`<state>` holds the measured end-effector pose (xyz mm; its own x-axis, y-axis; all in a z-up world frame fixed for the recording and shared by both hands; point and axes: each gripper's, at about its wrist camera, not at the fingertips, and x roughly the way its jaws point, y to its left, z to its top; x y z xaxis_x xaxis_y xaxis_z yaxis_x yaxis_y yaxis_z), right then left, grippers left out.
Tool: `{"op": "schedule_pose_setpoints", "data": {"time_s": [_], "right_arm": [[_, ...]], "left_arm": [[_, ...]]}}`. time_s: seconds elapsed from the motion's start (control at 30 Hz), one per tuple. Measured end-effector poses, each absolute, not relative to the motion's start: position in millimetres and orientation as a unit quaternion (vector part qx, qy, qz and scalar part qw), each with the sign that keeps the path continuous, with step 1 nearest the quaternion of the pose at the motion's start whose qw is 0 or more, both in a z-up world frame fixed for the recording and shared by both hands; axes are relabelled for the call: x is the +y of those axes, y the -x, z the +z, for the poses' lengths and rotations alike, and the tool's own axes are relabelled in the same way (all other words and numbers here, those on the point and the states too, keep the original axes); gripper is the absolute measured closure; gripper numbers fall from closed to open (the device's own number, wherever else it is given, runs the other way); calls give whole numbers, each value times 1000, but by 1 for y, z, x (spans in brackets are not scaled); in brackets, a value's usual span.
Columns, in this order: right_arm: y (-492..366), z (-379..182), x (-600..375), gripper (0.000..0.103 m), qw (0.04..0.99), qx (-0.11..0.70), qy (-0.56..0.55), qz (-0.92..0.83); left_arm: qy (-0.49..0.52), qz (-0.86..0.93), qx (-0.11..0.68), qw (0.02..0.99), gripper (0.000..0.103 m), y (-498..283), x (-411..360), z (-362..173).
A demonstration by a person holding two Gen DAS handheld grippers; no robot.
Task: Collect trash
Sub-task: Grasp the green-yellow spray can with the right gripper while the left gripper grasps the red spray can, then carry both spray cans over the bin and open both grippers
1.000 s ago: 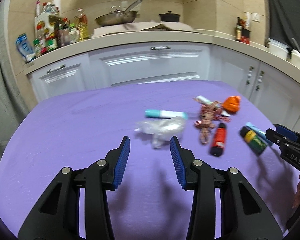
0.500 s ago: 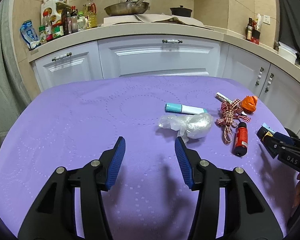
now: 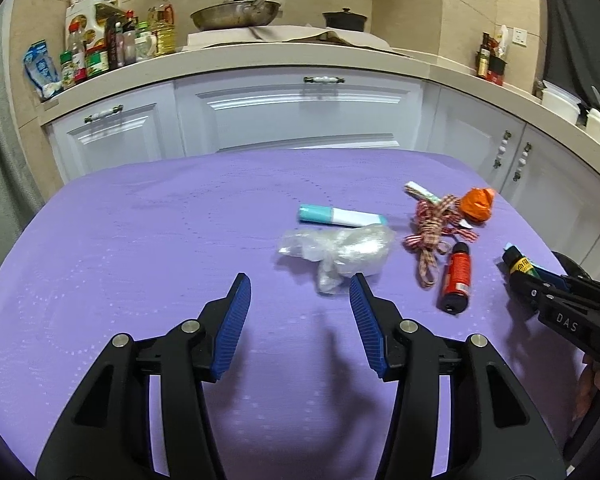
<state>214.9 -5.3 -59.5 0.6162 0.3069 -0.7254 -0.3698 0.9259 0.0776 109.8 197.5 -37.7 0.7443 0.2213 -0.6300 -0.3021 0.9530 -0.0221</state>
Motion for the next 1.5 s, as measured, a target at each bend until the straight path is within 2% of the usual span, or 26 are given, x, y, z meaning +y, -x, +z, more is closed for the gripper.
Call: {"op": "schedule_pose_setpoints", "data": {"time_s": [0.53, 0.63, 0.9, 0.97, 1.07, 1.5], "right_arm": [[-208, -49, -74, 78, 917, 373, 8, 145], [-207, -51, -85, 78, 917, 374, 2, 139], [-209, -56, -107, 78, 917, 376, -12, 132], [-209, -57, -109, 78, 917, 377, -14, 132], [-210, -58, -112, 78, 916, 377, -17, 133], [-211, -60, -115, 78, 915, 379, -21, 135]], "left_arm": [[29, 59, 336, 939, 56, -146, 123, -41], [23, 51, 346, 937, 63, -155, 115, -44], [14, 38, 370, 928, 70, -170, 101, -58], [12, 34, 377, 926, 76, -174, 100, -61], [15, 30, 388, 921, 80, -179, 99, -64], [8, 24, 398, 917, 80, -186, 94, -67]]}}
